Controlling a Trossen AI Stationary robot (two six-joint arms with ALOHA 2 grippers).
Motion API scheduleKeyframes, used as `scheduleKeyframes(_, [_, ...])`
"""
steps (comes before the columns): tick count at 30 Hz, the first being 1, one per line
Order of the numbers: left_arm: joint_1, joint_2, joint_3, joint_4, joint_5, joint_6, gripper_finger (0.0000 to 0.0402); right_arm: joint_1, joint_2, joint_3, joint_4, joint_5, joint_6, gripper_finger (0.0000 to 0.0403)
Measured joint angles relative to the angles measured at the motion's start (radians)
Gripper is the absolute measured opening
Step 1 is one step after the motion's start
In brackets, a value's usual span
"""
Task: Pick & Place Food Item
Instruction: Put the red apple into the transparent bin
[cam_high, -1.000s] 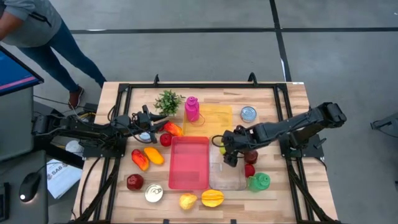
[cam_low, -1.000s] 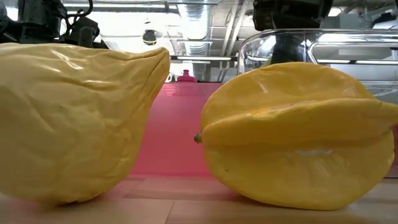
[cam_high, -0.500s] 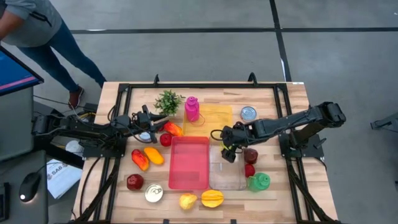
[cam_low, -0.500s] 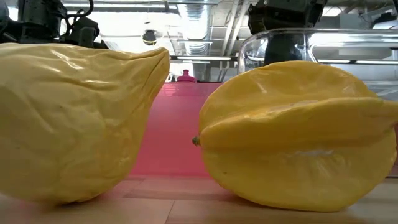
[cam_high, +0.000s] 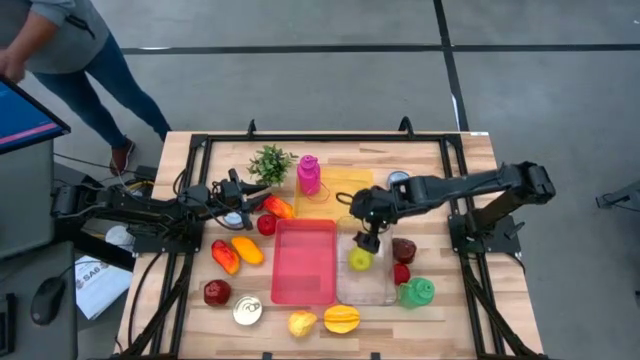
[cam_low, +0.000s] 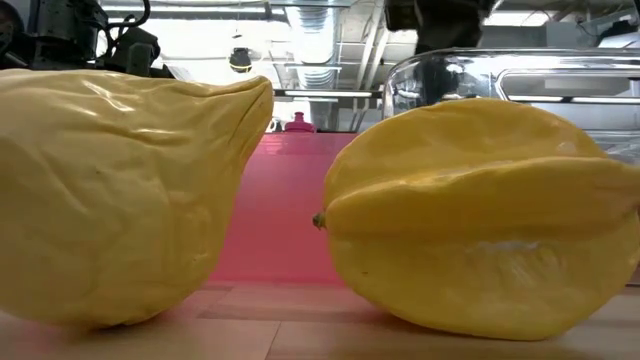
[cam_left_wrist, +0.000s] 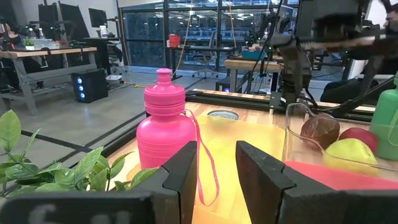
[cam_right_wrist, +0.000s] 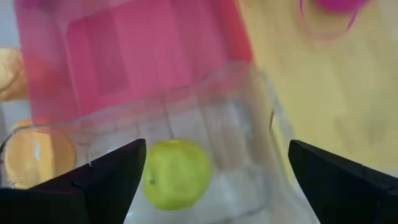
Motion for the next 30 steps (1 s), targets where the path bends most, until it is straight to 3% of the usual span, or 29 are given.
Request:
scheduleKeyframes(7, [0.000, 0.000, 0.000, 0.000, 0.000, 0.000, 0.0099, -0.044, 0.000, 0.059, -0.004, 0.000, -0.309, 0.0386])
scheduleKeyframes(13, [0.000, 0.000, 0.000, 0.000, 0.000, 0.000, 0.0099, -0.090, 0.000, 0.139, -0.069, 0.003, -0.372, 0.0387])
scheduleKeyframes(22, [0.000, 0.000, 0.000, 0.000, 0.000, 0.000, 0.0099, -0.166, 0.000, 0.181, -0.188, 0.307, -0.390, 0.0382])
scheduleKeyframes(30, [0.000, 0.000, 0.000, 0.000, 0.000, 0.000, 0.0099, -0.205, 0.007, 0.181, -0.240, 0.315, -0.524, 0.0382])
